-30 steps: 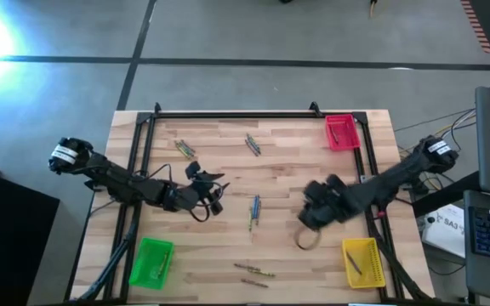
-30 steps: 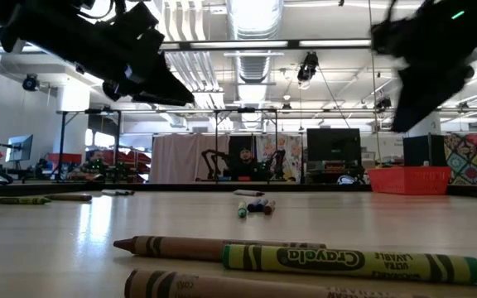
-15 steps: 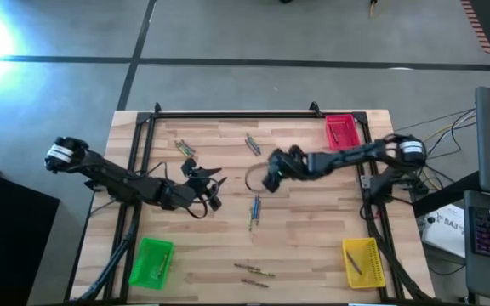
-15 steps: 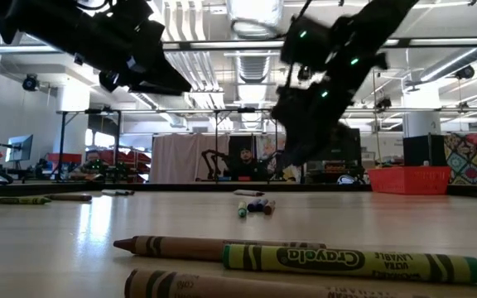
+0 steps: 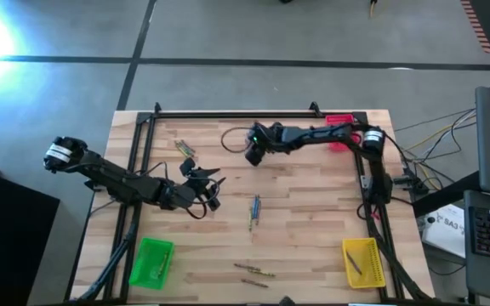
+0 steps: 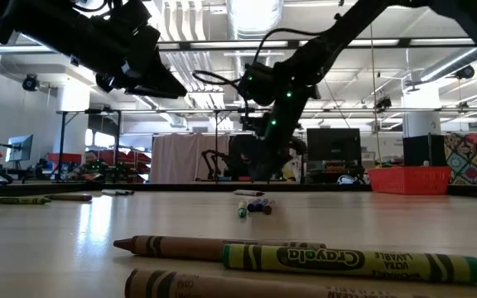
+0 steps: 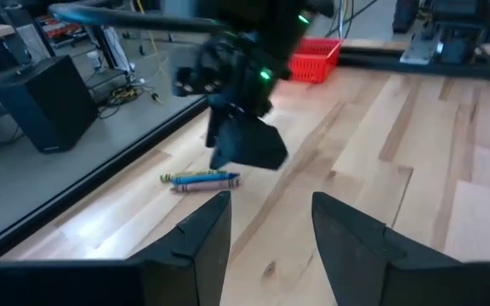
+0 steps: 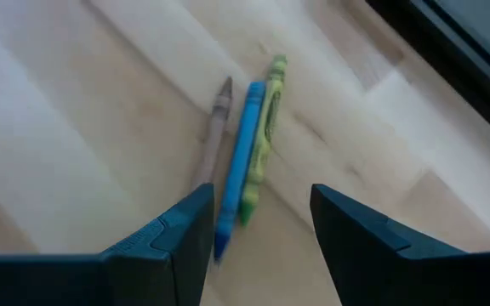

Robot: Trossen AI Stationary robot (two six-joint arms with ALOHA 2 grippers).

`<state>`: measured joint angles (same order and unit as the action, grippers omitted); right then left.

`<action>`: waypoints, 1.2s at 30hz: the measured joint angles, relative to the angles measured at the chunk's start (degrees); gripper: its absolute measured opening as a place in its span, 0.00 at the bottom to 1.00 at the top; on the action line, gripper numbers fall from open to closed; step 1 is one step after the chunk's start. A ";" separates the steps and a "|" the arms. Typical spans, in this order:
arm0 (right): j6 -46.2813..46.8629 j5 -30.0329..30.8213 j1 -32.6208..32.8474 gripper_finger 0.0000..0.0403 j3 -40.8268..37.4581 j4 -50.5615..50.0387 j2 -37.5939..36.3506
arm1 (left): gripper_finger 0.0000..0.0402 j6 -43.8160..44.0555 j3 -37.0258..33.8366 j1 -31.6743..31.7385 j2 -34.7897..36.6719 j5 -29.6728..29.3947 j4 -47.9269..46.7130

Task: Sort crayons
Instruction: Put the blue crayon into the green bin

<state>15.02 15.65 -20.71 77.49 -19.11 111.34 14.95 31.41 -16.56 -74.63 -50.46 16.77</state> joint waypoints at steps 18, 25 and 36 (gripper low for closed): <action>-3.14 -8.41 -4.23 0.28 8.99 -8.31 8.83 | 0.37 0.60 -0.06 0.79 0.11 -0.17 -4.52; -5.11 -12.90 -4.72 0.07 8.90 -9.55 8.10 | 0.37 -0.41 -0.06 2.29 0.11 -0.17 -4.52; -5.66 -13.19 -3.82 0.02 8.48 -15.98 5.25 | 0.37 -0.34 -0.06 2.80 0.09 -0.05 -4.48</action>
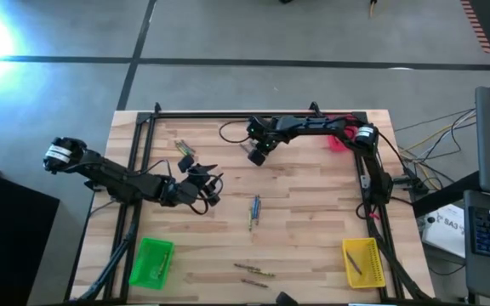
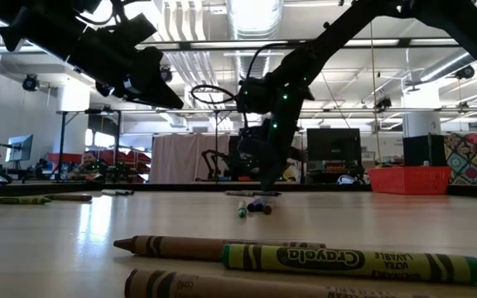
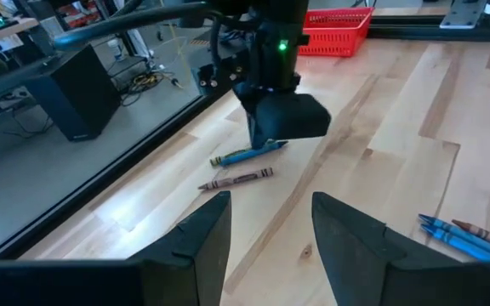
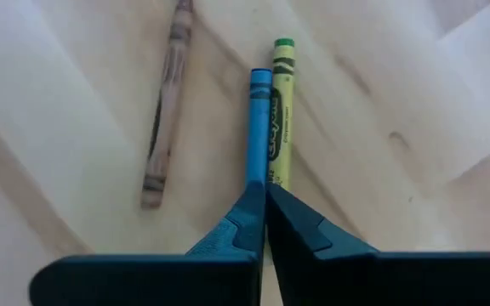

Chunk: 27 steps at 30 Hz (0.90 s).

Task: Sort crayons
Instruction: Put the blue crayon into the green bin

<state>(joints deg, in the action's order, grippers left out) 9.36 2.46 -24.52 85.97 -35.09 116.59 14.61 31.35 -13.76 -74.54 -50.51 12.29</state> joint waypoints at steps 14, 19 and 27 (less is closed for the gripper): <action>3.16 -4.04 3.93 0.02 -17.83 1.87 -15.44 | 0.37 2.61 0.00 0.00 -0.13 2.55 -3.93; 6.50 -3.83 4.56 0.02 -28.59 11.70 -24.40 | 0.37 2.86 0.00 0.00 -0.13 2.63 -3.71; 7.16 1.20 4.12 0.04 -35.36 27.04 -29.33 | 0.37 -0.99 0.00 1.15 -0.15 3.03 1.90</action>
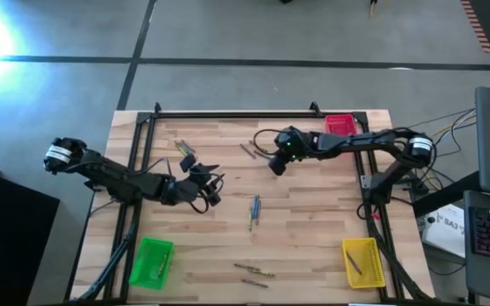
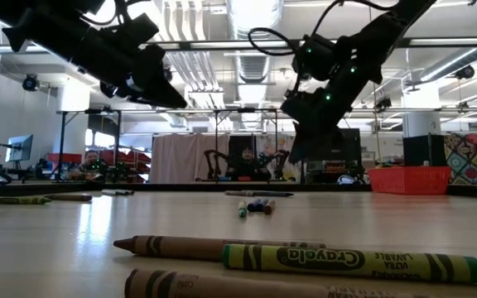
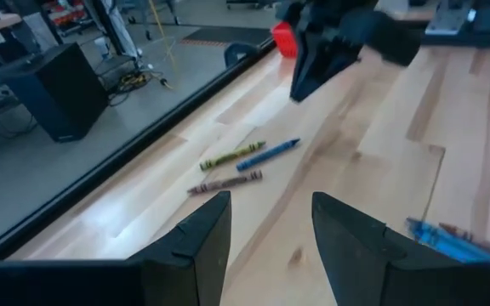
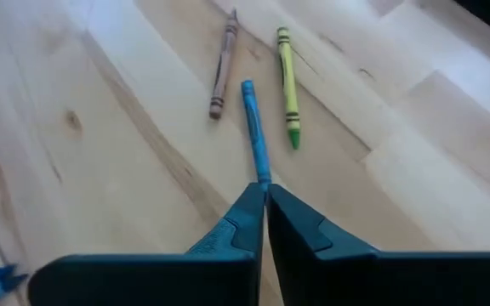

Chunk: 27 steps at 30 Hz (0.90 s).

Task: Sort crayons
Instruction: Put the blue crayon into the green bin

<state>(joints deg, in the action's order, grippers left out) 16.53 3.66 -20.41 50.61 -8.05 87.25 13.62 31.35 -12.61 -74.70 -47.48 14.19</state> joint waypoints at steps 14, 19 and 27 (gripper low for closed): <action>-3.20 0.88 -0.72 0.41 12.54 -6.85 16.02 | 0.37 -2.64 0.00 3.11 -3.38 5.88 3.16; -3.64 0.85 -0.75 0.41 17.66 -12.60 20.77 | 0.37 -2.38 0.00 3.07 -5.42 6.68 2.78; -6.92 -0.02 -0.74 0.14 22.65 -20.14 23.93 | 0.37 -2.16 -0.01 3.07 -8.01 8.80 2.98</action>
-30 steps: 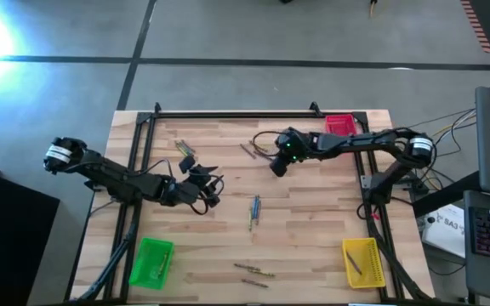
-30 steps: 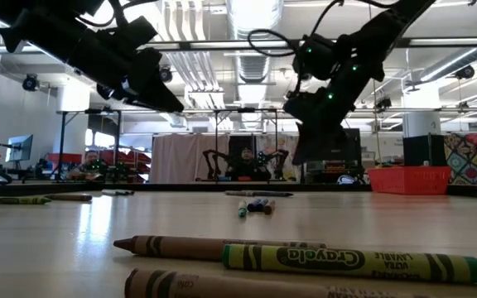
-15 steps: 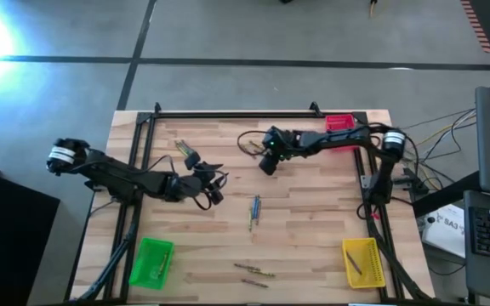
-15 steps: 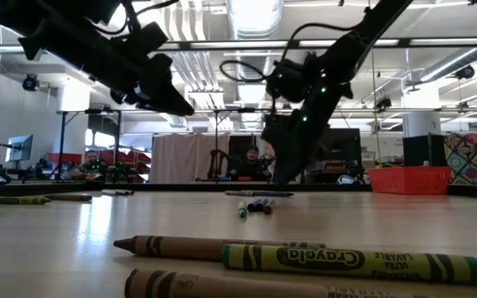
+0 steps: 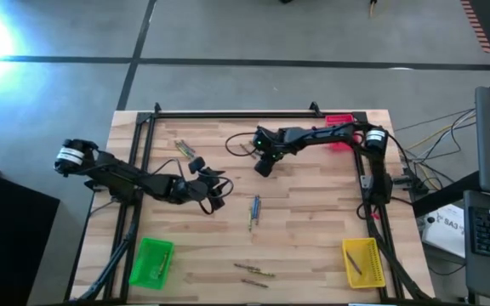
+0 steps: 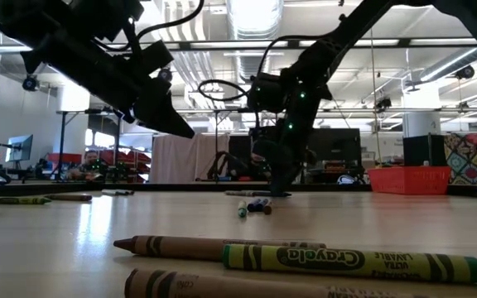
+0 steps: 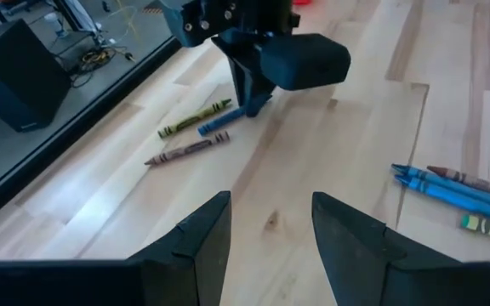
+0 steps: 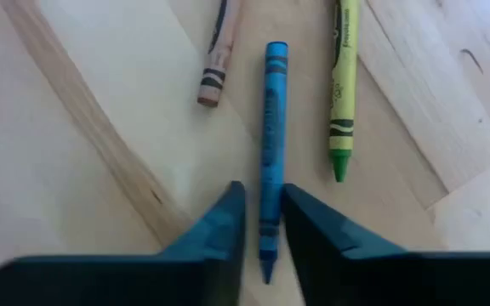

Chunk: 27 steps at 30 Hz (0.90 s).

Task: Sort crayons
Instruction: Put the blue crayon into the green bin

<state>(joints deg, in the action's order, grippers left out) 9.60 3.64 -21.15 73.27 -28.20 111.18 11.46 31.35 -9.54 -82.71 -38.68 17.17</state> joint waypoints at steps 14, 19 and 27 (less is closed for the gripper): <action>2.70 -0.53 3.06 0.03 -9.18 3.53 -10.93 | 0.37 1.18 0.01 0.01 -0.40 6.02 0.15; 6.46 -0.60 8.09 0.02 -24.21 32.58 -19.25 | 0.37 2.69 -0.57 0.29 -3.07 6.46 4.37; 4.04 -0.52 14.62 0.02 -42.52 80.27 -21.17 | 0.37 1.07 -8.37 7.47 -9.64 21.87 39.70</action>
<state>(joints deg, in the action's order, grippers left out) 13.64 3.12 -6.53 30.75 52.07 90.02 12.53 22.97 -2.07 -92.35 -16.81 56.87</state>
